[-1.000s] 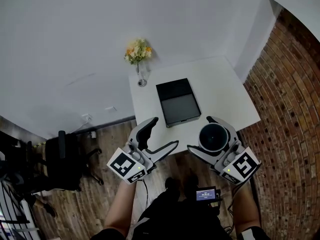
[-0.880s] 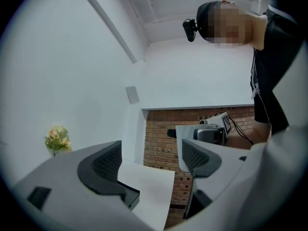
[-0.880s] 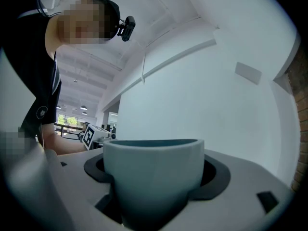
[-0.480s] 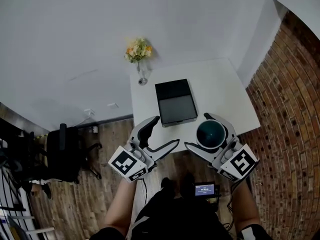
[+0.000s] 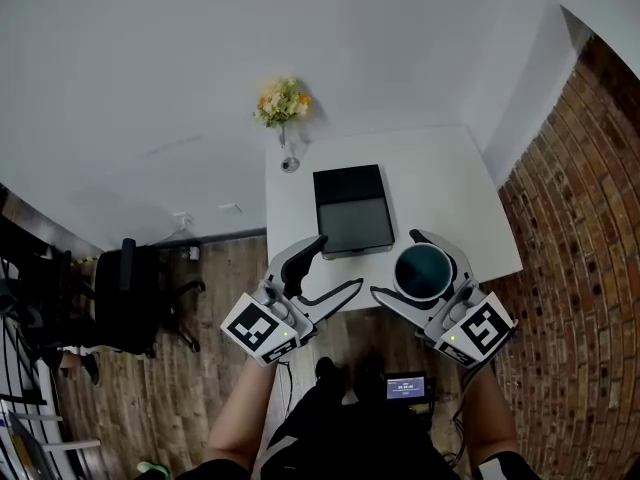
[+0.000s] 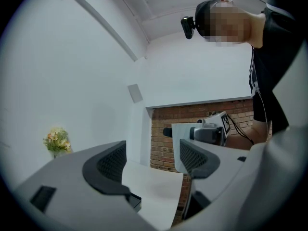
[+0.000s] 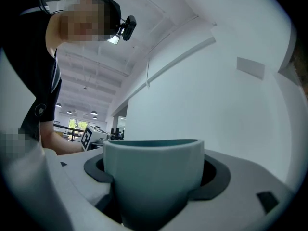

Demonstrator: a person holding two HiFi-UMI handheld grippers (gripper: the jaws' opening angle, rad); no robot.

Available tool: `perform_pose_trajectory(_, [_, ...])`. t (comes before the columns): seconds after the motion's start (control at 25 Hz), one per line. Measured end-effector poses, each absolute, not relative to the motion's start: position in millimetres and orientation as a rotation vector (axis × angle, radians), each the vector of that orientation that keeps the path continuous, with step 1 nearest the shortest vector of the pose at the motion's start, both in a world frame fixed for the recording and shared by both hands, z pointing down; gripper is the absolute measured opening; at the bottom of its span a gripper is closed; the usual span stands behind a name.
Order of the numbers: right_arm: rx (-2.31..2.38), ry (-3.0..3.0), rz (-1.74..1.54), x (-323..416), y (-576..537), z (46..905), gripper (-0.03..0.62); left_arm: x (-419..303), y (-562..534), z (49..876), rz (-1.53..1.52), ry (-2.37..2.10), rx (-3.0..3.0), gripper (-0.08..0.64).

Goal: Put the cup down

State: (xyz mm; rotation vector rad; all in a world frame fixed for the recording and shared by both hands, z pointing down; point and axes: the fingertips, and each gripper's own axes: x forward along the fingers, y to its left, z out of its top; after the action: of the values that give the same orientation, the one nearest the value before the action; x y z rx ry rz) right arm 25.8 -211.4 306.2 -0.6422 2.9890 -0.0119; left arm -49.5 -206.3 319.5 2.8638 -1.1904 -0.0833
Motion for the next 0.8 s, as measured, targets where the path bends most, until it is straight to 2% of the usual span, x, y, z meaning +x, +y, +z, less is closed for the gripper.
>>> perform_pose_trajectory(0.8, [-0.554,3.016,0.019,-17,-305,349,0.419,-83,-261,342,-0.101,-1.295,2.807,0.353])
